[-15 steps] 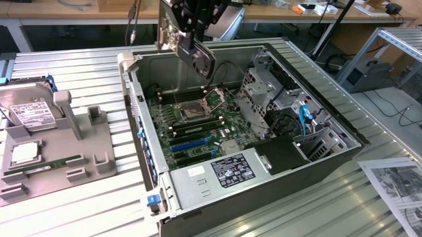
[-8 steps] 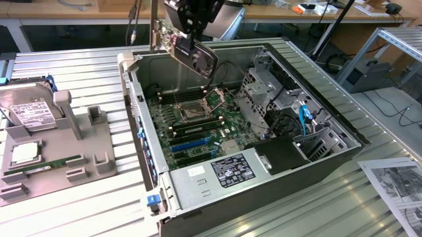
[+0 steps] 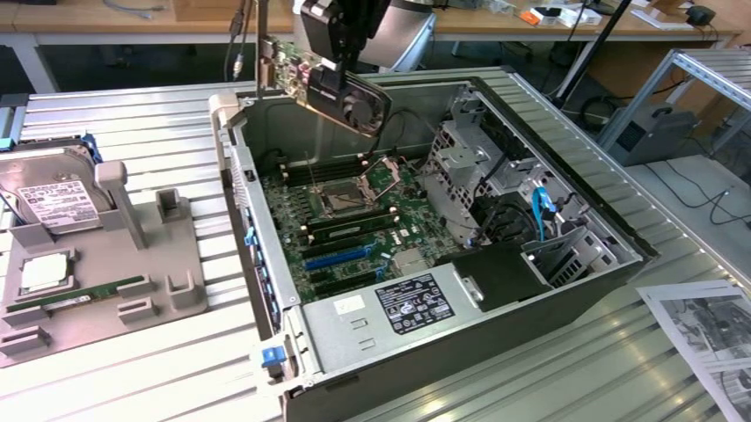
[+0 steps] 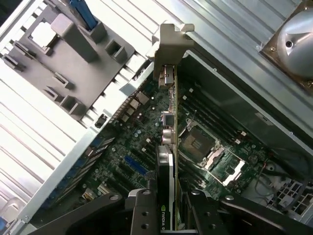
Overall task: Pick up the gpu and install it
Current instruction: 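Insert the gpu into the slot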
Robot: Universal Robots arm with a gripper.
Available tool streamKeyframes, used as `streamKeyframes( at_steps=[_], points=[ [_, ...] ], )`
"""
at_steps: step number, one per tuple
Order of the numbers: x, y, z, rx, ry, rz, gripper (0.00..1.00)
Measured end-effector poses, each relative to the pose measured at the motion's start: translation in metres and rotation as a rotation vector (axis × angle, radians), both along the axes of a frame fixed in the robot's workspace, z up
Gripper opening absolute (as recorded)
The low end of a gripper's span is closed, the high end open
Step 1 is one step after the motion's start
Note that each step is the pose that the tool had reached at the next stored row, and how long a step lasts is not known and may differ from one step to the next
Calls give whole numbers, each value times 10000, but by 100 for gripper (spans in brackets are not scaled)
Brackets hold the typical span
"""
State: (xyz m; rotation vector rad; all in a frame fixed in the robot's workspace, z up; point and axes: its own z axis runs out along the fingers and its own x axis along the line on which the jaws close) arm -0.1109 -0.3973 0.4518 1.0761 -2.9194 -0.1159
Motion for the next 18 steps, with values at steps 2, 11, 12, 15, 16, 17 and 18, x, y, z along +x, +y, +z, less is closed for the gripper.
streamKeyframes(
  at_steps=[2, 11, 12, 15, 16, 17, 18],
  points=[
    [1, 0, 0, 0, 1, 418, 27],
    [25, 0, 0, 1, 2, 1272, 27],
    [25, 0, 0, 1, 0, 1272, 27],
    [27, 0, -2, 0, -7, 1272, 27],
    [28, 0, -4, 1, -19, 1272, 27],
    [30, 0, -6, -2, -34, 1272, 27],
    [31, 0, -8, -4, -53, 1272, 27]
  ],
)
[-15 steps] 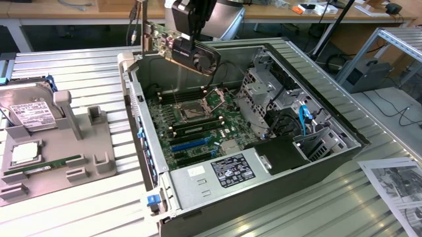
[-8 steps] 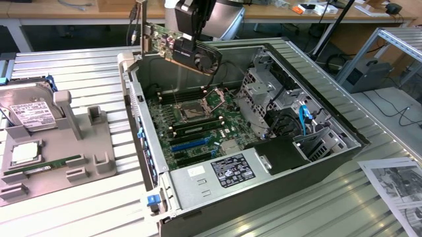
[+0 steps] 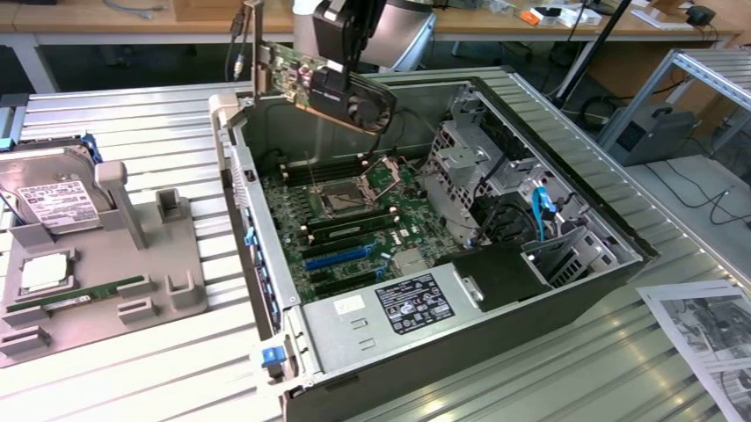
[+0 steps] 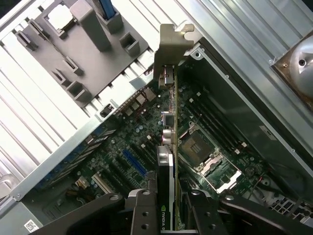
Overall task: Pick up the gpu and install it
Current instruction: 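Insert the gpu into the slot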
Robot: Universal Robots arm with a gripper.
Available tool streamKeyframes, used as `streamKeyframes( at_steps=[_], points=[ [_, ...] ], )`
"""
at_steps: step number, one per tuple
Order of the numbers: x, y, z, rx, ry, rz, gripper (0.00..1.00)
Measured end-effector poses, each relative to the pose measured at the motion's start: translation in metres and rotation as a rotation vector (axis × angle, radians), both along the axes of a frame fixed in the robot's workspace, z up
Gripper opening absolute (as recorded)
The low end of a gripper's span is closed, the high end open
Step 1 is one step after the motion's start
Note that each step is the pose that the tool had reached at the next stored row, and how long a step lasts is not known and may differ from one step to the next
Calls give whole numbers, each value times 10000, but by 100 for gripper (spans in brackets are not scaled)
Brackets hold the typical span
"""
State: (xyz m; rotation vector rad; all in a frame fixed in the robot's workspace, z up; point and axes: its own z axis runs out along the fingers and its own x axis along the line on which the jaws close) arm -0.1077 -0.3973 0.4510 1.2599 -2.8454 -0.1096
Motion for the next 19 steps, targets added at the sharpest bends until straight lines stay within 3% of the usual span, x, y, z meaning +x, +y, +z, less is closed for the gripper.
streamKeyframes(
  at_steps=[4, 10, 19],
  points=[
    [22, 0, -13, 1, -113, 0, 27],
    [48, 0, -21, 0, -222, 0, 27],
    [50, 0, -22, 1, -231, 5, 27]
  ],
)
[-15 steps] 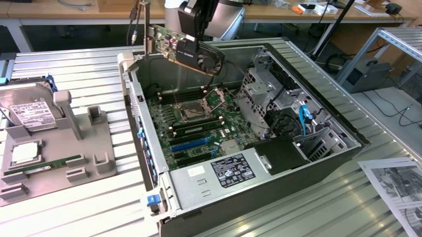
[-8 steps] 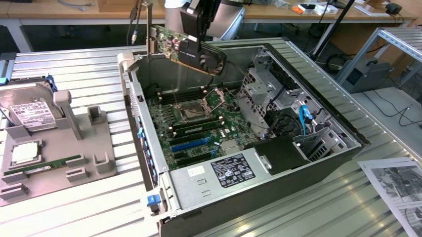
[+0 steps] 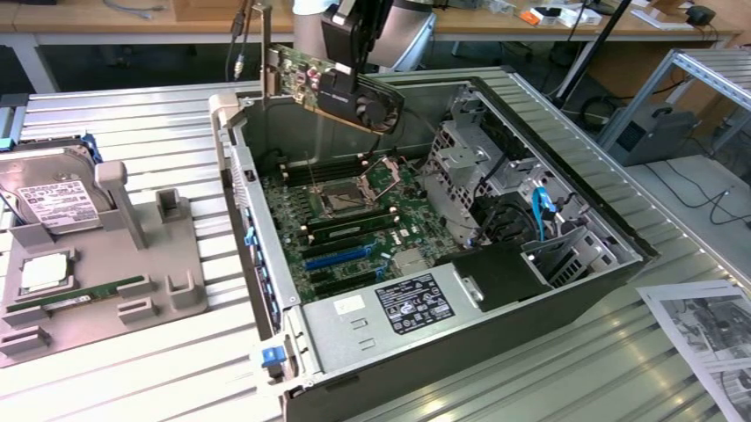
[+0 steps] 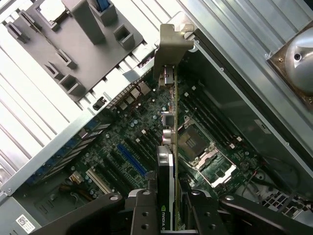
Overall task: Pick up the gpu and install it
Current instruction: 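Insert the gpu into the slot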
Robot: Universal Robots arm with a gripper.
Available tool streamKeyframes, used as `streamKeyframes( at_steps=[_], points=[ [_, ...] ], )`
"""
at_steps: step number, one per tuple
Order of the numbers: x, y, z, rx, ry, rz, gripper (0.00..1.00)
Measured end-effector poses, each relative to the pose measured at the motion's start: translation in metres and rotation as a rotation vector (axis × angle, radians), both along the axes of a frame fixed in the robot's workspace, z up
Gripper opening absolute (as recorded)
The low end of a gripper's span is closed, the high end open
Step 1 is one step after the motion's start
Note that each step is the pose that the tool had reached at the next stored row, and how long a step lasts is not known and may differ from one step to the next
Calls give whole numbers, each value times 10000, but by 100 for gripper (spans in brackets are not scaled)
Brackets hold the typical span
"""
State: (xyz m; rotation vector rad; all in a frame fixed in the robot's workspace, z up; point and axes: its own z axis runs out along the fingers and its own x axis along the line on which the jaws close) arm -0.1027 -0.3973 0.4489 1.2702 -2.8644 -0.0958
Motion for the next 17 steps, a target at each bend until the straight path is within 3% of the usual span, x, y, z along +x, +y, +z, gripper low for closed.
streamKeyframes(
  at_steps=[8, 17],
  points=[
    [3, 0, 0, 0, 0, 437, 27],
    [14, 0, 0, 0, 2, 1383, 27]
  ],
)
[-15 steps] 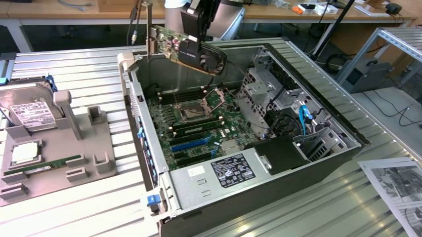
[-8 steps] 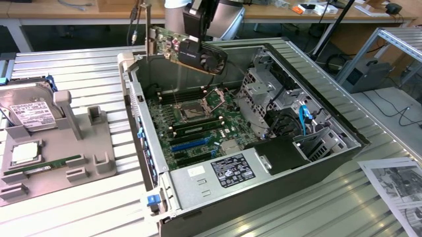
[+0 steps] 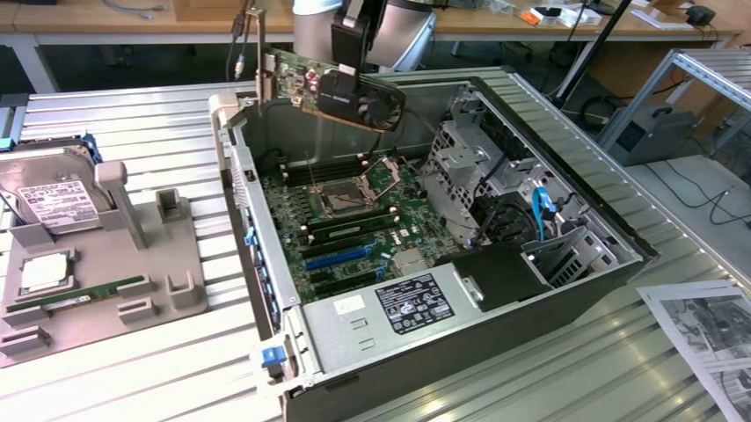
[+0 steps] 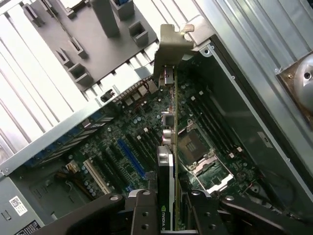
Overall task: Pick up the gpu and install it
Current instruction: 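Insert the gpu into the slot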
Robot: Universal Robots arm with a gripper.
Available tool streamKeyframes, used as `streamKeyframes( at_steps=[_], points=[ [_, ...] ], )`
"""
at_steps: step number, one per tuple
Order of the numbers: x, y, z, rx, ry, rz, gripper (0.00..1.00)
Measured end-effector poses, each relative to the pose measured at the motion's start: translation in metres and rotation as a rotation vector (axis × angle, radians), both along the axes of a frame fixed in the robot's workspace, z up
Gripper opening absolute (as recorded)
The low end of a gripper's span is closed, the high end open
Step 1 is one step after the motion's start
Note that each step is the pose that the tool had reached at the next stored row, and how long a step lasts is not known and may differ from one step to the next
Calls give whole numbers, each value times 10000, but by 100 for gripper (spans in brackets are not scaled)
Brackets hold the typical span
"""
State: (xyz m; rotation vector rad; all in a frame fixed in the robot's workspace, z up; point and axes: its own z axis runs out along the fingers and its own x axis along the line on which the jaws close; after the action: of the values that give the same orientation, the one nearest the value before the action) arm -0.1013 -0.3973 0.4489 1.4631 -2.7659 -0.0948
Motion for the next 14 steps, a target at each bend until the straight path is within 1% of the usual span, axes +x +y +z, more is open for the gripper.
streamKeyframes(
  at_steps=[4, 6, 7, 10, 14],
  points=[
    [5, 0, 0, 0, 0, 437, 27],
    [7, 0, 0, 0, 0, 765, 27],
    [10, 0, 0, 0, 0, 1062, 27],
    [15, 0, 0, 0, 0, 1460, 27],
    [24, 0, 0, 0, 0, 2203, 27]
  ],
)
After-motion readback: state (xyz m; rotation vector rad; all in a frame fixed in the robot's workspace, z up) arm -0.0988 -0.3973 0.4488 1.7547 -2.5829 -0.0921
